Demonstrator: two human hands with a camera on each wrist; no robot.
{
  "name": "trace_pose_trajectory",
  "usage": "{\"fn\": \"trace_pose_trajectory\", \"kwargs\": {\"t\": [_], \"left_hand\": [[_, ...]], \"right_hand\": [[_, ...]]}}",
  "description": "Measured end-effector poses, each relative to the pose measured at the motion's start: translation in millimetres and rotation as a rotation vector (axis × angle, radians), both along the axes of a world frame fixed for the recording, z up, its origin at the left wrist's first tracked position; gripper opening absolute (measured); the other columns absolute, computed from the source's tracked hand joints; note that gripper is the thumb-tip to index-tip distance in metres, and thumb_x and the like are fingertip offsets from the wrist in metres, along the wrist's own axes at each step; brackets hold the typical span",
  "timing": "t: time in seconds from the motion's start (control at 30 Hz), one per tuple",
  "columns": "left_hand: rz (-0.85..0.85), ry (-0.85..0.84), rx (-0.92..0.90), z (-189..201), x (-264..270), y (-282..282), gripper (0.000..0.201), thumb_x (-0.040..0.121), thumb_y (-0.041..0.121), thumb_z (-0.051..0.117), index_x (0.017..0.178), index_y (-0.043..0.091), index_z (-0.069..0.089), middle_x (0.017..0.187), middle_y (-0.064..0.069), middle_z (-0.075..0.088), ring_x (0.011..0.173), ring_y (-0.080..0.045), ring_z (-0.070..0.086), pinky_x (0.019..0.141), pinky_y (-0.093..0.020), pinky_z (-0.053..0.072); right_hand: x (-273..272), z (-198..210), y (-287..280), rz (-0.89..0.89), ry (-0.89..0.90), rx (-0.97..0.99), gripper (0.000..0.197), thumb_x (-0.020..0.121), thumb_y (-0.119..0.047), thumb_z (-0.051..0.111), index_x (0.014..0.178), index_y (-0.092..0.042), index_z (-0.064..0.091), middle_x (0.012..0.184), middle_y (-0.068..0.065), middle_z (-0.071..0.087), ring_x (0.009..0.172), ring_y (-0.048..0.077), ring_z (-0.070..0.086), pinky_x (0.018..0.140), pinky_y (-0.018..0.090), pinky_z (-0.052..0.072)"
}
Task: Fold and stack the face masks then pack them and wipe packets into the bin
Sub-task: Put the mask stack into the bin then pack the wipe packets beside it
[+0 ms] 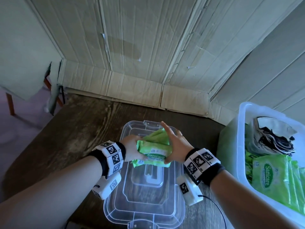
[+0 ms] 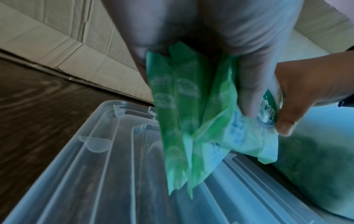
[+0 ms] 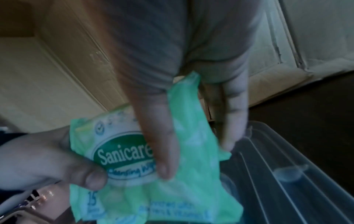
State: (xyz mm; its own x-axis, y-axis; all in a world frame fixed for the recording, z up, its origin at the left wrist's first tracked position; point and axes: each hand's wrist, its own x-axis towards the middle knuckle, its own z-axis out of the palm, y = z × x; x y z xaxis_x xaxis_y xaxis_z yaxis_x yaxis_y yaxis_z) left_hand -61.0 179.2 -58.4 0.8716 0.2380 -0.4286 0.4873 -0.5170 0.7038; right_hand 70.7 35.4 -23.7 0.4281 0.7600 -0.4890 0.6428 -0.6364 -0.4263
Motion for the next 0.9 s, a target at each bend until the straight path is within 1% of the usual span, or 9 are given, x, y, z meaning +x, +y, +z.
{"fn": "trace_pose_trajectory", "kwargs": {"t": [0.1,0.23,0.33,0.5,0.53,0.6,0.7,0.8,0.9], "left_hand": [[-0.024,0.05,0.11,-2.8,0.3,2.2,0.057,0.063,0.039,0.082,0.115,0.022,0.063,0.118,0.002,0.062,0.102,-0.017,0.06,0.091,-0.031,0.049],[-0.239,0.094,0.274,9.9,-0.2,-3.1,0.057,0.069,0.045,0.073,0.122,0.031,0.057,0.11,0.001,0.054,0.106,-0.019,0.055,0.082,-0.025,0.045],[-0.328,0.145,0.361,15.5,0.1,-10.3,0.07,0.069,0.051,0.069,0.133,0.042,0.043,0.122,0.0,0.049,0.117,-0.021,0.049,0.091,-0.031,0.045],[-0.399,0.146,0.47,10.5,-0.4,-31.0,0.063,0.078,0.037,0.065,0.134,0.037,0.036,0.14,-0.011,0.039,0.108,-0.029,0.055,0.077,-0.028,0.044],[-0.399,0.128,0.474,12.2,-1.0,-32.5,0.065,0.08,0.034,0.064,0.136,0.038,0.031,0.131,-0.012,0.046,0.097,-0.028,0.059,0.072,-0.029,0.047],[-0.359,0.085,0.451,14.4,-1.3,-32.3,0.075,0.083,0.027,0.064,0.14,0.037,0.017,0.085,-0.007,0.058,0.062,-0.02,0.056,0.056,-0.03,0.049],[-0.331,0.047,0.546,17.6,1.6,-32.6,0.084,0.083,0.02,0.064,0.141,0.03,0.005,0.052,0.002,0.042,0.041,-0.013,0.039,0.038,-0.021,0.032],[-0.29,-0.02,0.542,17.5,3.6,-29.4,0.083,0.08,0.018,0.065,0.141,0.03,0.01,0.069,0.0,0.059,0.053,-0.014,0.053,0.047,-0.024,0.041],[0.012,-0.21,0.33,4.6,-6.2,-23.0,0.082,0.07,0.018,0.078,0.136,0.025,0.03,0.122,0.002,0.059,0.104,-0.018,0.06,0.088,-0.023,0.043]], "right_hand": [[0.9,-5.6,-4.1,-0.085,0.019,0.081,0.129,0.058,-0.006,0.084,0.144,-0.039,-0.006,0.129,0.016,0.049,0.111,0.029,0.054,0.098,0.034,0.044],[-0.1,-8.1,-8.5,-0.021,-0.057,0.093,0.123,0.067,0.004,0.072,0.142,-0.041,-0.015,0.092,0.011,0.059,0.086,0.026,0.059,0.083,0.034,0.05],[-8.6,-12.6,-11.0,0.022,-0.105,0.114,0.116,0.072,0.005,0.066,0.143,-0.037,-0.015,0.071,0.001,0.049,0.072,0.022,0.055,0.077,0.031,0.049],[-21.3,-36.4,-19.4,0.007,-0.055,0.105,0.108,0.076,-0.001,0.068,0.146,-0.031,-0.009,0.113,0.018,0.059,0.096,0.03,0.061,0.094,0.036,0.046],[-22.3,-36.4,-20.7,0.029,-0.086,0.107,0.107,0.076,-0.005,0.07,0.146,-0.031,-0.007,0.116,0.019,0.057,0.1,0.03,0.059,0.095,0.036,0.045],[-24.7,-34.8,-22.8,0.106,-0.317,0.058,0.105,0.073,-0.022,0.075,0.147,-0.029,0.001,0.131,0.021,0.042,0.117,0.033,0.045,0.1,0.041,0.037],[-27.0,-29.7,-17.5,0.142,-0.54,0.018,0.104,0.064,-0.04,0.079,0.144,-0.024,0.015,0.148,0.019,0.011,0.137,0.038,0.012,0.11,0.052,0.017],[-18.2,-32.5,-11.1,0.127,-0.379,0.047,0.08,0.067,-0.034,0.076,0.132,-0.016,0.034,0.138,0.009,0.032,0.13,0.031,0.029,0.103,0.041,0.033],[-10.6,-38.1,-16.3,0.076,-0.249,0.133,0.063,0.069,-0.026,0.075,0.125,-0.013,0.047,0.118,0.008,0.048,0.106,0.028,0.052,0.085,0.032,0.045]]}}
